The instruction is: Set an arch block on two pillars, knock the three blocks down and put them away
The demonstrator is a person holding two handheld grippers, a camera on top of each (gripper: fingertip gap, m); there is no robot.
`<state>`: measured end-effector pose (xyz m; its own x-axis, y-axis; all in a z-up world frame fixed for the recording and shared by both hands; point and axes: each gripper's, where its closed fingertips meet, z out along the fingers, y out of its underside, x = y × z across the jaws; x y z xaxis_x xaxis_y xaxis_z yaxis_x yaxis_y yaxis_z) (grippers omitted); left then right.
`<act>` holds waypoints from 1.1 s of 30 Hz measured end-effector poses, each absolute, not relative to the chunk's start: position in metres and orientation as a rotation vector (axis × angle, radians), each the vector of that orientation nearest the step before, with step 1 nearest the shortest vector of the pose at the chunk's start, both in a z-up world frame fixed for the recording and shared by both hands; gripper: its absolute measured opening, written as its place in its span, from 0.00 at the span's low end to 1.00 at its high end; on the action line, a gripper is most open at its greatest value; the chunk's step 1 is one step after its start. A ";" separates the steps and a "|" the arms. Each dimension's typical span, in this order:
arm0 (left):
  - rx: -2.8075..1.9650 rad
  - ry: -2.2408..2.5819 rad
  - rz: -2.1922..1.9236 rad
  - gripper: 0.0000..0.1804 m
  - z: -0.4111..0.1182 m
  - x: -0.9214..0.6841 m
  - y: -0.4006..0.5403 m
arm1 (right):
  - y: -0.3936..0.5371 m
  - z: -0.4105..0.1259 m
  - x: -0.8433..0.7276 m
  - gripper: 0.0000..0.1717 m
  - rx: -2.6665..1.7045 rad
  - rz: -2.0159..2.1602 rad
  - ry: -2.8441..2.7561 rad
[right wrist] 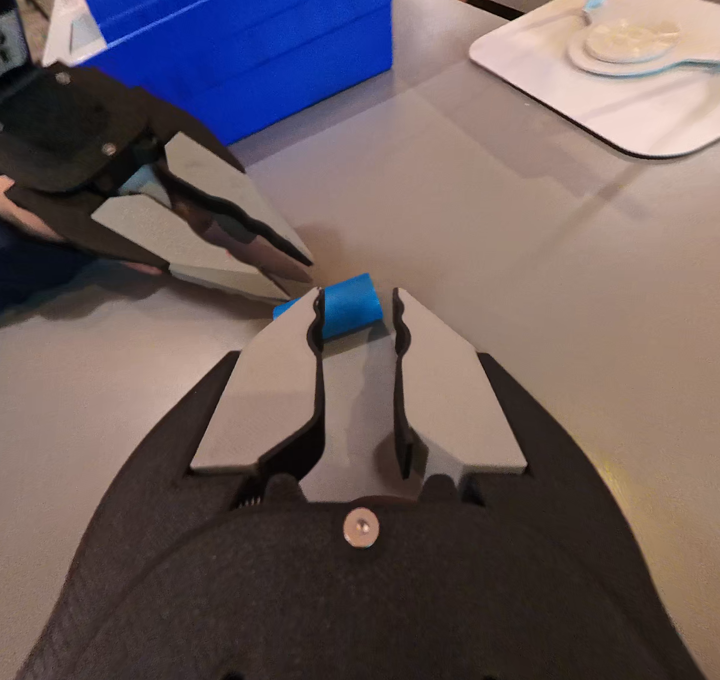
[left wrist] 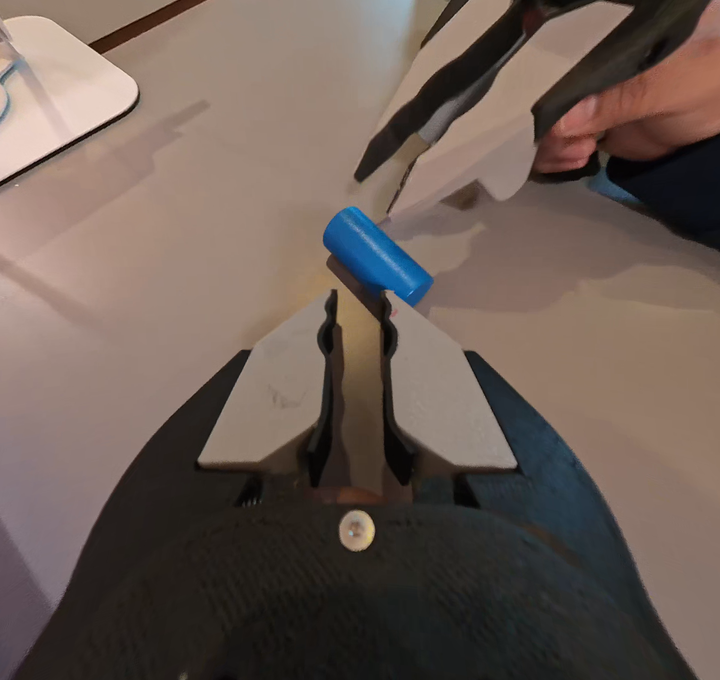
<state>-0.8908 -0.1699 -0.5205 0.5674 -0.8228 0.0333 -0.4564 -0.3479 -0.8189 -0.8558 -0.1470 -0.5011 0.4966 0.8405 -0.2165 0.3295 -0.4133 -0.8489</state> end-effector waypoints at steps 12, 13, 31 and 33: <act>-2.272 0.827 -0.713 0.39 -0.529 -0.870 -0.160 | -0.130 -0.508 -0.835 0.19 -2.069 0.750 -0.833; -2.293 0.835 -0.688 0.40 -0.532 -0.866 -0.159 | -0.130 -0.507 -0.834 0.19 -2.067 0.750 -0.831; -2.178 1.130 -0.327 0.17 -0.541 -0.843 -0.143 | -0.131 -0.501 -0.812 0.22 -2.157 0.961 -0.638; -2.134 1.137 -0.326 0.17 -0.540 -0.844 -0.144 | -0.134 -0.499 -0.815 0.22 -2.153 1.019 -0.628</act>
<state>-0.8438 -0.1435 -0.5402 0.5855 -0.8051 -0.0947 -0.6326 -0.3808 -0.6744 -0.8148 -0.1336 -0.4990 0.5799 0.6559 -0.4832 0.1364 -0.6629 -0.7361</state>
